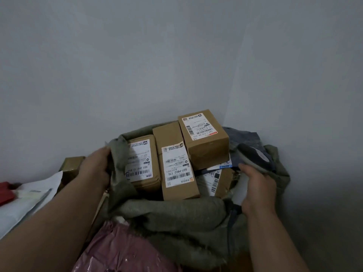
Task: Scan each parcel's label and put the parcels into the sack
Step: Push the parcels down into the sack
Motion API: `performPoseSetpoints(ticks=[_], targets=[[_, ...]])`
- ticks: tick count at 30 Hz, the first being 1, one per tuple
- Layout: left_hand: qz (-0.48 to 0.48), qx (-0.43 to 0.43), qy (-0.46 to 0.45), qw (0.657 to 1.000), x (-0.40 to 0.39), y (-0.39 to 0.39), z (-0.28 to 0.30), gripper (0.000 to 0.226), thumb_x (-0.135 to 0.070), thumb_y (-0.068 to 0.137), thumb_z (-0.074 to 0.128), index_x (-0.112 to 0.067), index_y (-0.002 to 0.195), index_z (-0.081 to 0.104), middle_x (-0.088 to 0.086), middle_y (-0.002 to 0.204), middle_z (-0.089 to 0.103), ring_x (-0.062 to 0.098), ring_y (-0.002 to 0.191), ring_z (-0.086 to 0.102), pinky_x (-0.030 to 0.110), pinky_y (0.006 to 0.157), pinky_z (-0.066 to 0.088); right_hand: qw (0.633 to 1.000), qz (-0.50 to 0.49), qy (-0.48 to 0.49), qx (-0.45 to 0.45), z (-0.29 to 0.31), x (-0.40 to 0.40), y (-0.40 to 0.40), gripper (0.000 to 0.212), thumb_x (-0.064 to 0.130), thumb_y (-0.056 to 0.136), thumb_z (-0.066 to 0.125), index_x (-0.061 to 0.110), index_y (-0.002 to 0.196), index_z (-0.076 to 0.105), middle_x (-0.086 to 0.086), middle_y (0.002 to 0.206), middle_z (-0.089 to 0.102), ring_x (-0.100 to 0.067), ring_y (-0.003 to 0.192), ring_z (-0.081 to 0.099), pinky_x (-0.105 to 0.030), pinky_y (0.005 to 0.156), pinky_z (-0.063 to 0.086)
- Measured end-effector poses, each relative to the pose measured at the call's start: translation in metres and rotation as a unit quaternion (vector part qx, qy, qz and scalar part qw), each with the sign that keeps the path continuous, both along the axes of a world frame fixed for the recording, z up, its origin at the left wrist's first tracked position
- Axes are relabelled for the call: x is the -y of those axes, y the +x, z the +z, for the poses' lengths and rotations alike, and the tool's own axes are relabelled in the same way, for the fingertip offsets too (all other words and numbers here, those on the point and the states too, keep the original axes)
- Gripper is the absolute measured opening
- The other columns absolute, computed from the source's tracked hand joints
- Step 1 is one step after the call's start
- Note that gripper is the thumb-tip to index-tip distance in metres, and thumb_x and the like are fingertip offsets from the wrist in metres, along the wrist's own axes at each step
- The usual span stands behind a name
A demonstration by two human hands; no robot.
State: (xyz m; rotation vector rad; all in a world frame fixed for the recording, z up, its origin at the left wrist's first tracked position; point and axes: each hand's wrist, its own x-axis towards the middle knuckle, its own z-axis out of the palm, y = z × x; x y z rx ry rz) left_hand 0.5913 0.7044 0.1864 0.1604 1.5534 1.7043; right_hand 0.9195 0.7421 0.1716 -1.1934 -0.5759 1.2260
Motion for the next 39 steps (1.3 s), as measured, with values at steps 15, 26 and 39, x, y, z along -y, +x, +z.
performPoseSetpoints(ticks=[15, 26, 39], targets=[[-0.038, -0.383, -0.038, 0.922, 0.012, 0.031, 0.027, 0.039, -0.034, 0.100, 0.056, -0.017, 0.134, 0.061, 0.009, 0.121, 0.065, 0.024, 0.099, 0.060, 0.036, 0.086, 0.047, 0.999, 0.029, 0.027, -0.019, 0.005, 0.016, 0.037, 0.035, 0.011, 0.081, 0.079, 0.009, 0.115, 0.072, -0.009, 0.105, 0.073, -0.032, 0.100, 0.067, -0.044, 0.090, 0.054], [0.025, -0.182, -0.179, 0.967, 0.050, -0.012, -0.067, 0.056, -0.052, 0.095, 0.057, -0.008, 0.130, 0.058, 0.023, 0.128, 0.059, 0.042, 0.111, 0.057, 0.051, 0.090, 0.049, 0.999, 0.039, -0.010, 0.004, -0.003, 0.021, 0.030, 0.044, 0.017, 0.081, 0.079, 0.008, 0.122, 0.065, -0.013, 0.115, 0.068, -0.034, 0.105, 0.064, -0.053, 0.101, 0.051], [-0.047, 0.060, -0.065, 0.995, 0.019, 0.004, -0.028, 0.051, -0.044, 0.095, 0.063, -0.013, 0.134, 0.057, 0.014, 0.127, 0.063, 0.032, 0.107, 0.061, 0.045, 0.087, 0.050, 0.997, 0.056, -0.049, 0.031, -0.015, 0.017, -0.007, 0.028, 0.013, 0.079, 0.080, 0.009, 0.102, 0.066, -0.009, 0.092, 0.070, -0.026, 0.081, 0.066, -0.031, 0.065, 0.047]])
